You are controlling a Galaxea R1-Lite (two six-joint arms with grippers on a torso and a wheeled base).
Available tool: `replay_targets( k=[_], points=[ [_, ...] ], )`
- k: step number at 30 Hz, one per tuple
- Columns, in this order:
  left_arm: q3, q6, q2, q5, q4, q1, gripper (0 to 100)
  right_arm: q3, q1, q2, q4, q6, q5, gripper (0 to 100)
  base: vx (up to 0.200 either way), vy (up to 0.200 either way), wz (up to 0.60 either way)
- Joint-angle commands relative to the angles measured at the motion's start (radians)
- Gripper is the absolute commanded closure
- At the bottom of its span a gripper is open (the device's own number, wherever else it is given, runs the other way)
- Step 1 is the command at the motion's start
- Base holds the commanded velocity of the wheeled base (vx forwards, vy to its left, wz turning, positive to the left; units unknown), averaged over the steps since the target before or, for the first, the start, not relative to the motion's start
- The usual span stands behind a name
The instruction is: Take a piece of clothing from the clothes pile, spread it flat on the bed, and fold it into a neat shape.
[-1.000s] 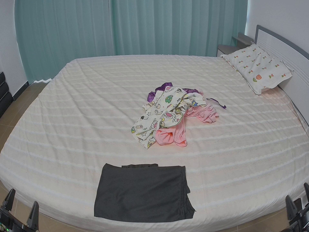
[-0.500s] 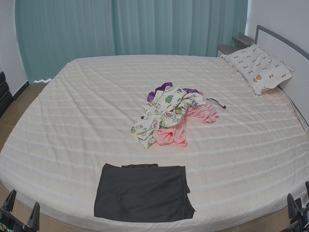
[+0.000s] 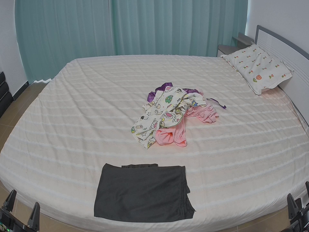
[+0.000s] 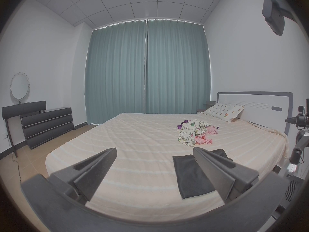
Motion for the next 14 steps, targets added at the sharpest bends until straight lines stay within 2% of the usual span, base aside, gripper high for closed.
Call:
replay_targets(
  k=[1,14],
  points=[
    [0.018,0.000,-0.012,0.000,0.000,0.000,0,0.018,0.000,-0.015,0.000,0.000,0.000,0,0.000,0.000,0.00],
    [0.018,0.000,-0.012,0.000,0.000,0.000,0,0.018,0.000,-0.015,0.000,0.001,0.000,0,0.000,0.000,0.00]
  ],
)
